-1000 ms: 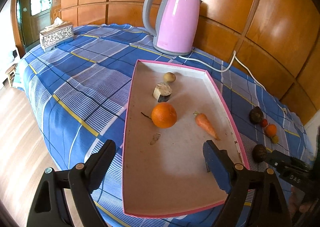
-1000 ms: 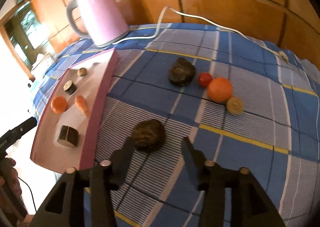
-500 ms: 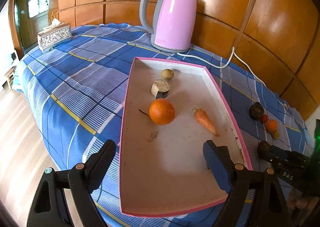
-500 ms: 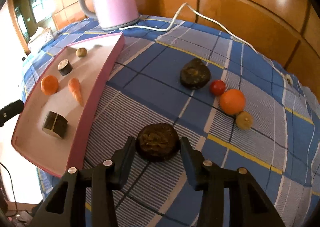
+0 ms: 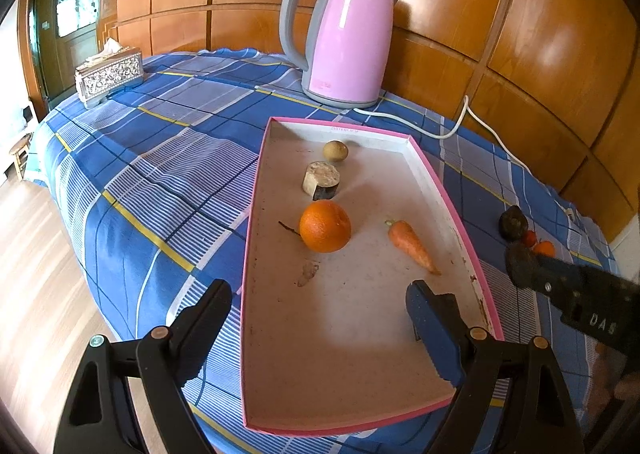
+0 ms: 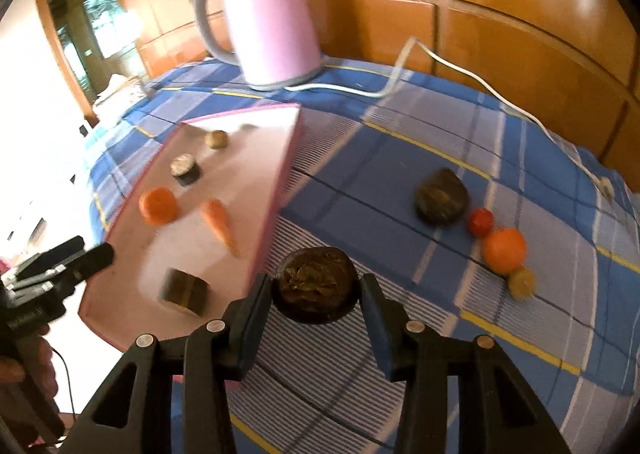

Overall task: Organize fruits
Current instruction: 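Carry the dark brown lump with the right tool into the tray and release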

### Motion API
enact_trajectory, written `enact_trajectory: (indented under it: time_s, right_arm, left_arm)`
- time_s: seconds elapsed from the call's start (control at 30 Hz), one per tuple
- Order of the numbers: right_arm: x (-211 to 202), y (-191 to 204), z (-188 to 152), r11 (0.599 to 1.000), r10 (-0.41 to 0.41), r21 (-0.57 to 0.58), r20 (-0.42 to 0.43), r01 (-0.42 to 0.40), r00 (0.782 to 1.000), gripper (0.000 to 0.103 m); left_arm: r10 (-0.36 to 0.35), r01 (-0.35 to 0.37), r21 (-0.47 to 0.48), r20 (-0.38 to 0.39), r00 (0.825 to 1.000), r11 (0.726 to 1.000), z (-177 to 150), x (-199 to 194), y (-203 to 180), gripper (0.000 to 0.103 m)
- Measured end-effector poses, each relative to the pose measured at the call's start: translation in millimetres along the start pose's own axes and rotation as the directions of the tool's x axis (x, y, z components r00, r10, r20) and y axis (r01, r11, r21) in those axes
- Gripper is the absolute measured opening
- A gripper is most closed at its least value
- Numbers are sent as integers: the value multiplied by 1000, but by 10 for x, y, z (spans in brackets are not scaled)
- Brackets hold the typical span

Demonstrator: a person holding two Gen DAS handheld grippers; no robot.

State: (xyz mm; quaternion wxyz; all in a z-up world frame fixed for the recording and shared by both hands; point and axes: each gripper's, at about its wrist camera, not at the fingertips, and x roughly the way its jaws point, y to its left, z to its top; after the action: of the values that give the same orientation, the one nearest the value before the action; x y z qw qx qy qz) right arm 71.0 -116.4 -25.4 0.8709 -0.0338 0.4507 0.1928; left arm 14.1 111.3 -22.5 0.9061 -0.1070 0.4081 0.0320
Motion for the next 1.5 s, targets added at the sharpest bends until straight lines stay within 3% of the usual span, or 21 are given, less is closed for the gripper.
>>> enact_trajectory:
  time_s: [0.4, 0.83, 1.07, 1.5]
  right_arm:
    - [180, 499, 331, 992, 67, -107, -1, -66, 998, 46]
    - [539, 644, 734, 995, 66, -73, -6, -67, 998, 46]
    - [457, 522, 588, 998, 59, -33, -3, -59, 998, 46]
    - [57, 300, 99, 999, -34, 33, 39, 32, 999, 47]
  left_arm:
    - [6, -6, -11, 1, 1000, 1000, 3, 15, 33, 89]
    - [8, -9, -23, -17, 1000, 1000, -5, 89, 95, 89]
    - [8, -8, -22, -15, 1000, 1000, -3, 75, 88, 89]
    - [-8, 8, 15, -4, 1000, 1000, -11, -6, -51, 89]
